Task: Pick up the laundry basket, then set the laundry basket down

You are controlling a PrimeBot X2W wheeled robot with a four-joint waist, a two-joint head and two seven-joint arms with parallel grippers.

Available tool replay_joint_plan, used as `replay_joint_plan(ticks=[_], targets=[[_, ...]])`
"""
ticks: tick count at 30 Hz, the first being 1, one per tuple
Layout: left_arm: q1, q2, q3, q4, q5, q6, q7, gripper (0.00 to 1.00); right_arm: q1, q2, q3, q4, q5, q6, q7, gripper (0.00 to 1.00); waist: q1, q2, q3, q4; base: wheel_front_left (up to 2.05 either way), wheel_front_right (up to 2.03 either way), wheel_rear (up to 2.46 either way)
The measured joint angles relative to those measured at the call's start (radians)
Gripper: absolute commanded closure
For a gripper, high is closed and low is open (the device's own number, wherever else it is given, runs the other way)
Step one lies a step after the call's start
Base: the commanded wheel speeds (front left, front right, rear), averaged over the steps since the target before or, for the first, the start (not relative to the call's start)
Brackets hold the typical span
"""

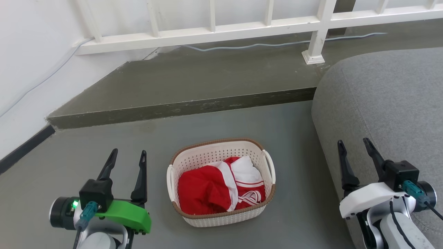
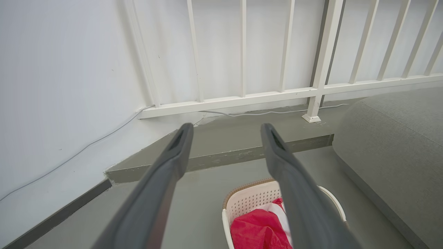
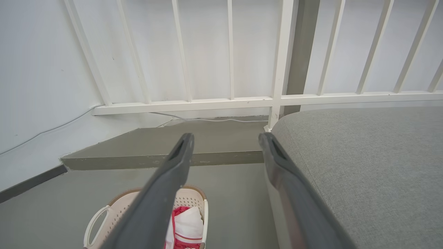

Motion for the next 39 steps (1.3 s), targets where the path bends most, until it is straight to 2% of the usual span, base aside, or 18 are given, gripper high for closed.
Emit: replay_joint_plan(ticks=[29,39], targets=[[0.005,-0.018,0.006,0.036,-0.001,0.003,0.000,0.00,0.007,0.008,-0.009,0.032,0.000,0.000,-0.001,0.00,-0.0001,0.0001,-0.003,-0.003,0.00,0.00,0.00],[0.005,-0.019,0.004,0.031,-0.001,0.003,0.000,0.00,0.008,0.008,-0.009,0.030,0.000,0.000,-0.001,0.00,-0.0001,0.0000,0.044,-0.002,0.00,0.00,0.00]])
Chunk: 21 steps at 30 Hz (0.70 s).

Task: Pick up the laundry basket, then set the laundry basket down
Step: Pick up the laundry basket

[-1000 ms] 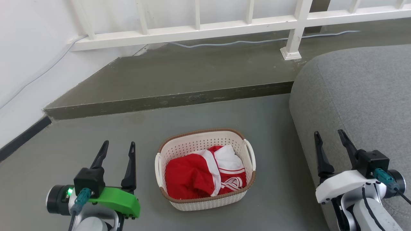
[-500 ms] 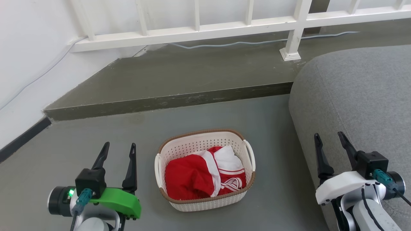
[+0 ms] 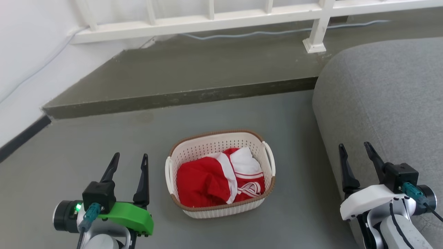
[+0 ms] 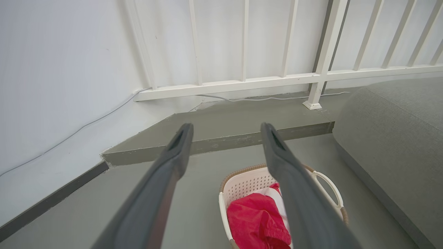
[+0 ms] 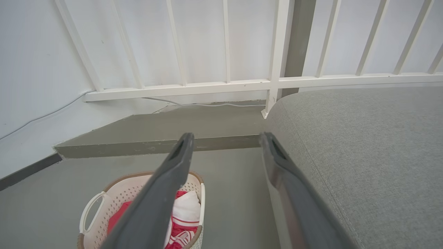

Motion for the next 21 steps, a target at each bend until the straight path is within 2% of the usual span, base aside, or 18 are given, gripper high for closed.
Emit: replay_joint_plan(ticks=[21], targets=[[-0.074,-0.017,-0.001,-0.039,0.000,0.000,0.000,0.00,-0.103,0.003,0.005,-0.040,-0.018,0.000,0.002,0.00,0.0000,0.0000,0.223,0.004,0.00,0.00,0.00]])
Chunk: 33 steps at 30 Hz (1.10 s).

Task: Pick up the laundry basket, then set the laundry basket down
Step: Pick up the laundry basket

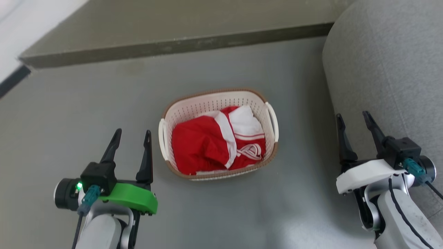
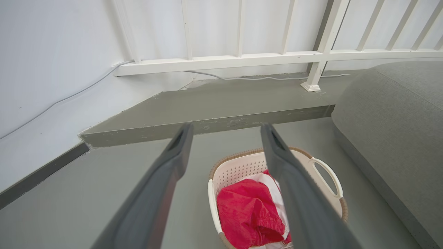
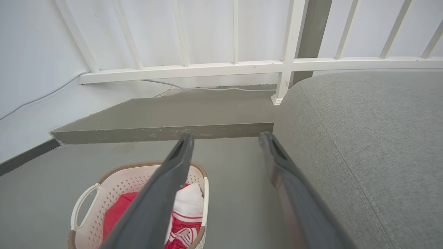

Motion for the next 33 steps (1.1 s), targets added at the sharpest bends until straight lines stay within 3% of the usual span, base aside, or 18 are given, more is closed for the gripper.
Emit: replay_joint_plan(ticks=[33], targets=[[-0.239,-0.017,0.020,0.008,0.000,-0.024,0.000,0.00,-0.252,0.020,0.032,-0.022,-0.044,0.000,0.022,0.00,0.0001,0.0000,0.429,-0.007,0.00,0.00,0.00]])
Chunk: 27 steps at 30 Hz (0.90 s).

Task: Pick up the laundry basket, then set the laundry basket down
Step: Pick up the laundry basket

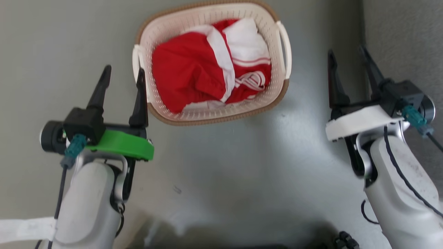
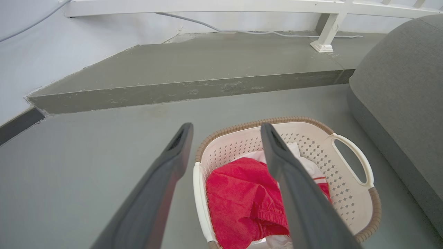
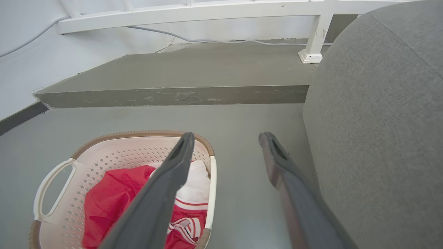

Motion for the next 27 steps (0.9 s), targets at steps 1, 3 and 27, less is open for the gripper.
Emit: replay_joint_plan(ticks=[1,3,27], targets=[[-0.010,0.000,0.000,0.002,0.000,-0.004,0.000,0.00,-0.010,0.001,0.001,0.000,0.000,0.000,0.000,0.00,0.0000,0.0000,0.013,0.000,0.00,0.00,0.00],[-0.029,0.000,0.001,0.009,0.000,-0.007,0.000,0.00,-0.030,0.003,0.002,0.001,0.000,0.001,0.000,0.00,0.0000,0.0000,0.039,-0.001,0.00,0.00,0.00],[-0.237,0.000,0.013,0.282,-0.032,-0.080,0.037,0.00,-0.260,0.054,0.067,0.271,0.003,0.068,0.029,0.00,-0.0001,0.0000,0.202,-0.023,0.00,0.00,0.00]])
